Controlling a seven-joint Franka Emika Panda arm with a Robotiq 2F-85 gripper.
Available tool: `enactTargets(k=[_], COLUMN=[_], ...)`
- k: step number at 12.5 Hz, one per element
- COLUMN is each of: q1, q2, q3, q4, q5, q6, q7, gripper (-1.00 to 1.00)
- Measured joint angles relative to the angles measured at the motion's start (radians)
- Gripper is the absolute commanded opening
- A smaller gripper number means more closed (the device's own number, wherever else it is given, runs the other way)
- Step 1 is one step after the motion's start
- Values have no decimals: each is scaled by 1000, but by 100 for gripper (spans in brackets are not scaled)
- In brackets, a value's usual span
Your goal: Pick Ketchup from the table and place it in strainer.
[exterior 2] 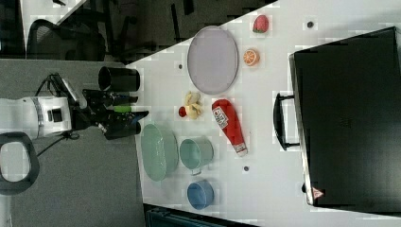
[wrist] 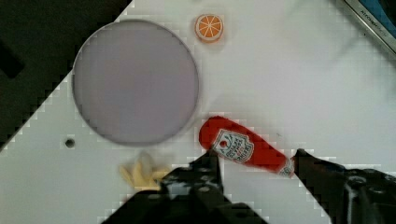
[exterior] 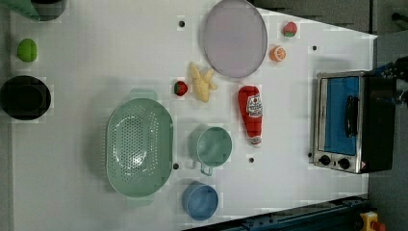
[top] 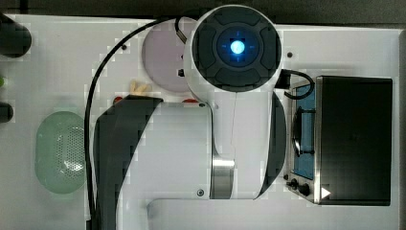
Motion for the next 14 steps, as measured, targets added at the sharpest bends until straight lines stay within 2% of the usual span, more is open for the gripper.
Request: enactTargets(k=[1,3,6,8,10,14], q1=[-45,-74,-67,-68,-71,-77], q2=[-69,-236,-345,-322,-259,-47], q3=[43,78,89,92,94,84], q4=[-81,-201,-179,-155,-180,-249], q5=[33,42,37,41,39,40], q6=[-99,-191,-201,-178,-136,21], q7=[0,0,0,-1,-32,-274], gripper=[59,99,100,100,100,100])
